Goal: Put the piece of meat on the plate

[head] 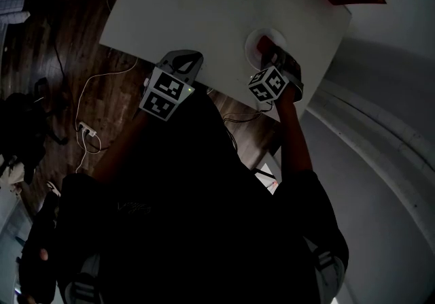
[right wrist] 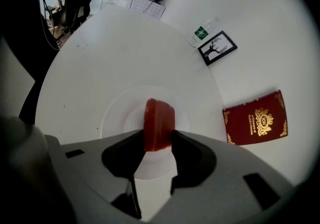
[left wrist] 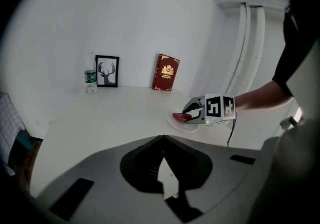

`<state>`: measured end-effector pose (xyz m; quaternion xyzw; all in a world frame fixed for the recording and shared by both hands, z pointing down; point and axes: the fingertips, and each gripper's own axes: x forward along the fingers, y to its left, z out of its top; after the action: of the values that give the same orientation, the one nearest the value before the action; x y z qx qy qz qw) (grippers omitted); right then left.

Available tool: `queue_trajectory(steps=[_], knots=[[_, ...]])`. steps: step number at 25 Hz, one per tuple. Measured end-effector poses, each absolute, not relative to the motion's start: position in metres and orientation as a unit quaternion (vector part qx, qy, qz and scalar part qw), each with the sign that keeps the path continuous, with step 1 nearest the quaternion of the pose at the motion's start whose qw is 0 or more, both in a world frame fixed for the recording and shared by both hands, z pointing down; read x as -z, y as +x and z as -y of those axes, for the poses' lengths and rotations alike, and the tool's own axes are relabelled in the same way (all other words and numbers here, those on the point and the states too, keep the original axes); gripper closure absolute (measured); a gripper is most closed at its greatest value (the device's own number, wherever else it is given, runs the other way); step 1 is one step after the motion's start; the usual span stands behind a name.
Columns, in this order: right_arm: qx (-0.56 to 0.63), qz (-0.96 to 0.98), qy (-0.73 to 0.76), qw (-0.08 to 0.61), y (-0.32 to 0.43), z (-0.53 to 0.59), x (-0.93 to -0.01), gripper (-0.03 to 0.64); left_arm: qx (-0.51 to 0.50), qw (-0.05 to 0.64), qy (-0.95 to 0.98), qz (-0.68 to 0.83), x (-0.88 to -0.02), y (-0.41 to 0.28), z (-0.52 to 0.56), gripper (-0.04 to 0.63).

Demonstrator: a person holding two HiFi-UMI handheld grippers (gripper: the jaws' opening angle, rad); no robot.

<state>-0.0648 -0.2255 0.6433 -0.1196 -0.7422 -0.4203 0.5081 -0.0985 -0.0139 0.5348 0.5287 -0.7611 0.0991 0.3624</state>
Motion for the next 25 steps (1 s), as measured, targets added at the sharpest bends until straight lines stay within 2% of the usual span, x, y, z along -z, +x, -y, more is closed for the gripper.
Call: queue_trajectory(steps=[25], knots=[[0.329,0.773,-0.178,0.513,-0.061,0.209,-0.630,0.385,-0.094,0.359,0.524,0.766,-0.523,-0.085,0.022,0.592]])
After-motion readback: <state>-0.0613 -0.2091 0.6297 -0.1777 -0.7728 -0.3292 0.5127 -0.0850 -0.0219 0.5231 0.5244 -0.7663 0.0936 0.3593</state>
